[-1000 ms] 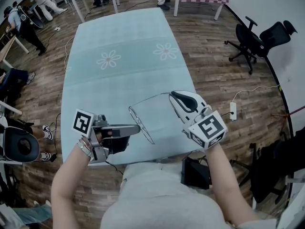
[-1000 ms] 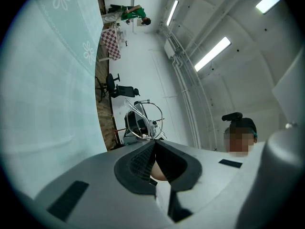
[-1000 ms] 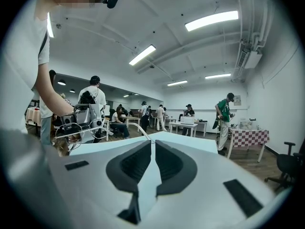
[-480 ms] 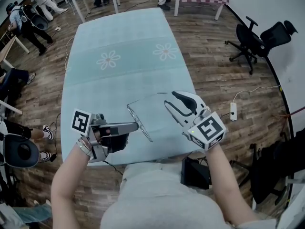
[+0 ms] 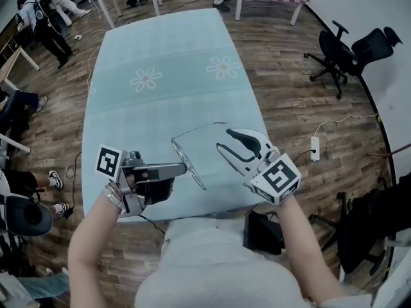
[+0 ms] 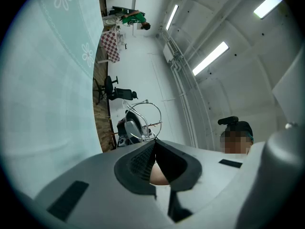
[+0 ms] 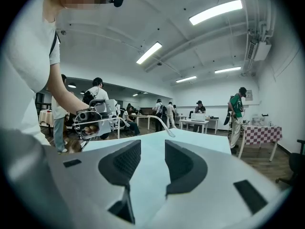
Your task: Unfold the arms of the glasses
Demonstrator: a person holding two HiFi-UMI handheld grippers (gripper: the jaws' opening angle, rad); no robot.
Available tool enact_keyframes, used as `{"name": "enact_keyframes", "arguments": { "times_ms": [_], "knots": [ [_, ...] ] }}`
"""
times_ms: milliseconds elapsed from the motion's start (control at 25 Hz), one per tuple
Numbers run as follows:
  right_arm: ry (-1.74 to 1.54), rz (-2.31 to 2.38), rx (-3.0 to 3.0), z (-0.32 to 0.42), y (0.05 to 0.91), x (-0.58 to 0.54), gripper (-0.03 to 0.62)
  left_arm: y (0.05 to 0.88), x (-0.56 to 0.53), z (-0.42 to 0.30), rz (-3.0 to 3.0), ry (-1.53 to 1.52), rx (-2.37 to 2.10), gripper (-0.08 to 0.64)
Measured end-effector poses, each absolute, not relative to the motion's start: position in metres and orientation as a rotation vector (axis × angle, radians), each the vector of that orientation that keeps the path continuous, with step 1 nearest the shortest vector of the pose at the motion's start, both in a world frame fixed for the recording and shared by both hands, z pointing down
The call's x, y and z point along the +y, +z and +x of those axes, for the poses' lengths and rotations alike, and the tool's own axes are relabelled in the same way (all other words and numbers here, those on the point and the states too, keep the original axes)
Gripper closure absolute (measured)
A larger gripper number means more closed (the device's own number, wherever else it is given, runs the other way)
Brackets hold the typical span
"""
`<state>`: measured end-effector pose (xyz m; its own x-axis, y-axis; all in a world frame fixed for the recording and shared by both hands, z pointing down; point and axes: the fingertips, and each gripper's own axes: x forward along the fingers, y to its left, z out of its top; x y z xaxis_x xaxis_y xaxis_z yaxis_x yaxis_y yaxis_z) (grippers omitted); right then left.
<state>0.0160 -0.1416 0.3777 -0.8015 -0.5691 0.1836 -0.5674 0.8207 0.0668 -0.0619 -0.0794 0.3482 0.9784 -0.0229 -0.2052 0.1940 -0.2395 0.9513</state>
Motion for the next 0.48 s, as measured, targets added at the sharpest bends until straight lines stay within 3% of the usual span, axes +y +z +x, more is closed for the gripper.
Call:
{"name": "enact_keyframes", "arguments": {
  "times_ms": [480],
  "knots": [
    [0.033, 0.676, -2.981, -0.025, 0.389, -0.14, 0.437, 0.346, -0.078, -0.059, 1.783, -0.205, 0.149, 0.551]
  ]
}}
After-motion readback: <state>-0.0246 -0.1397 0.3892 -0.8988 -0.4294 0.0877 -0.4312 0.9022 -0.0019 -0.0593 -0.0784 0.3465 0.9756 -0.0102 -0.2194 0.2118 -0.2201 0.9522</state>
